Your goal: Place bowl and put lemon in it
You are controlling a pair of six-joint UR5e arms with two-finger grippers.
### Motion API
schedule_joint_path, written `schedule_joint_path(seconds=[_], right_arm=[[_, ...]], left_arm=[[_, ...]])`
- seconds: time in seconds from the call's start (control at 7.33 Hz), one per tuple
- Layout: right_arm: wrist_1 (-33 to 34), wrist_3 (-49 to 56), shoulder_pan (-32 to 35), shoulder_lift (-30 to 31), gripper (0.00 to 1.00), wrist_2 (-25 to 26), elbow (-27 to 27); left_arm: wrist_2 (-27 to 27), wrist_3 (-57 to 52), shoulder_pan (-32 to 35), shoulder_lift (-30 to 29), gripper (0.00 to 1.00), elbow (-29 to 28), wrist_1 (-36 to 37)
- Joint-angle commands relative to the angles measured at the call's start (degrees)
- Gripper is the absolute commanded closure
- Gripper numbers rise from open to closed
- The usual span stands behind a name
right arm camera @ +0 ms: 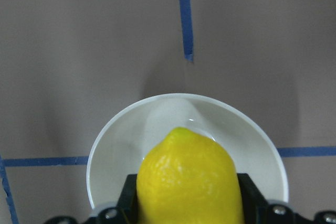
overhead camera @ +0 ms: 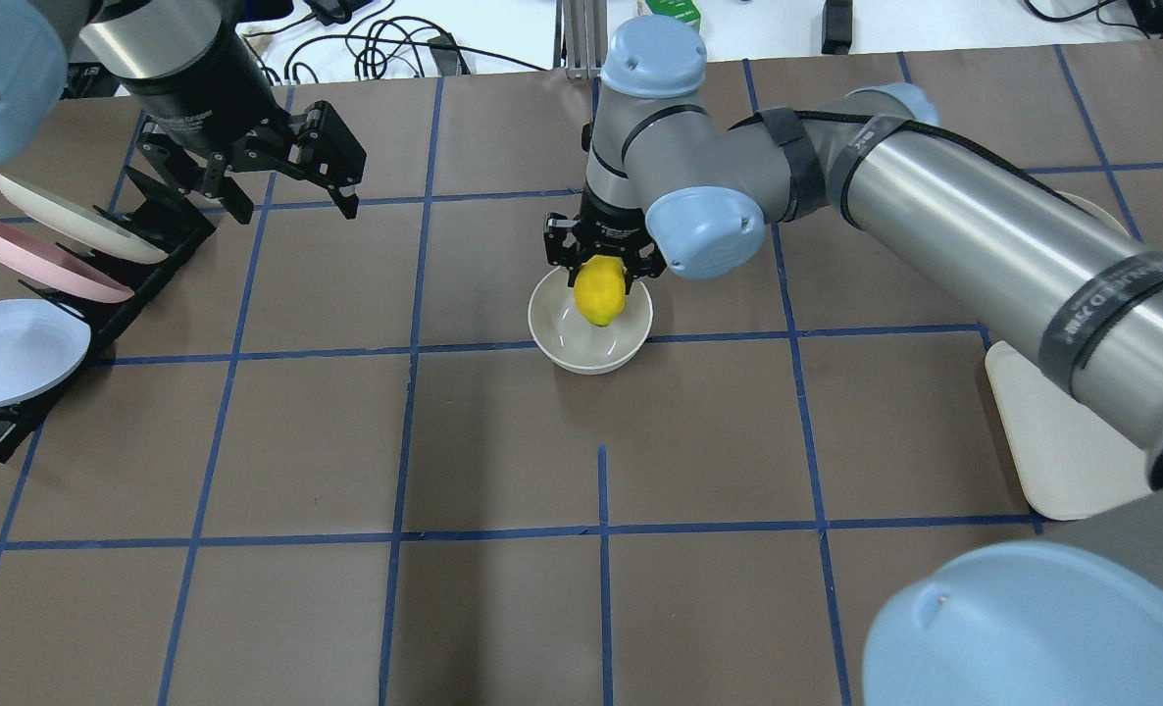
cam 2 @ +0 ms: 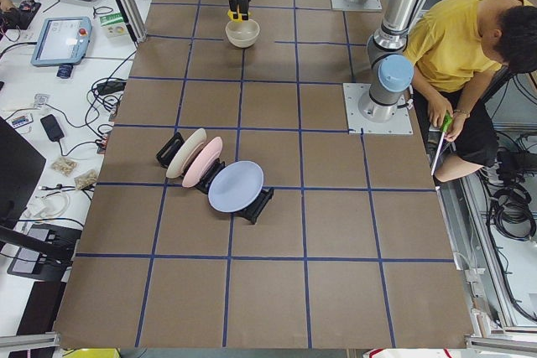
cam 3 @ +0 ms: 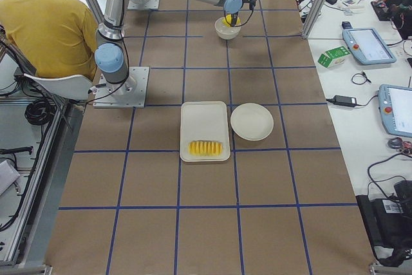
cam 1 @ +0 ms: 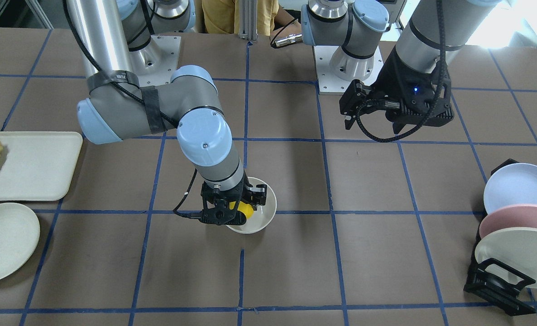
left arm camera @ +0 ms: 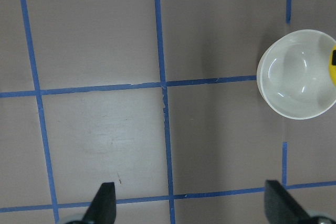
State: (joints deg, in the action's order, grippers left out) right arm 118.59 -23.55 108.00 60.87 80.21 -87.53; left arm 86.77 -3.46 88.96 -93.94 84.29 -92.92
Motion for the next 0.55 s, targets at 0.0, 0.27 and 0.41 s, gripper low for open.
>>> schedule_joint_path(seconds=[0.0, 0.27, 0.41], right_arm=[[1.73, -0.88, 1.07, -1.55, 1.00, -0.05, -0.27], [1.99, -0.71, 1.07, -4.25, 1.00, 0.04, -0.27], [1.99, -0.53, 1.07, -4.71, 0.96, 0.13, -0.27]], left_arm=[[-0.11, -0.05, -0.10, 0.25, 0.00, 0.26, -0.15], [-0.02, -0.05, -0.10, 0.34, 0.00, 0.35, -0.59], [-0.02, -0.05, -0.10, 0.34, 0.00, 0.35, -0.59]])
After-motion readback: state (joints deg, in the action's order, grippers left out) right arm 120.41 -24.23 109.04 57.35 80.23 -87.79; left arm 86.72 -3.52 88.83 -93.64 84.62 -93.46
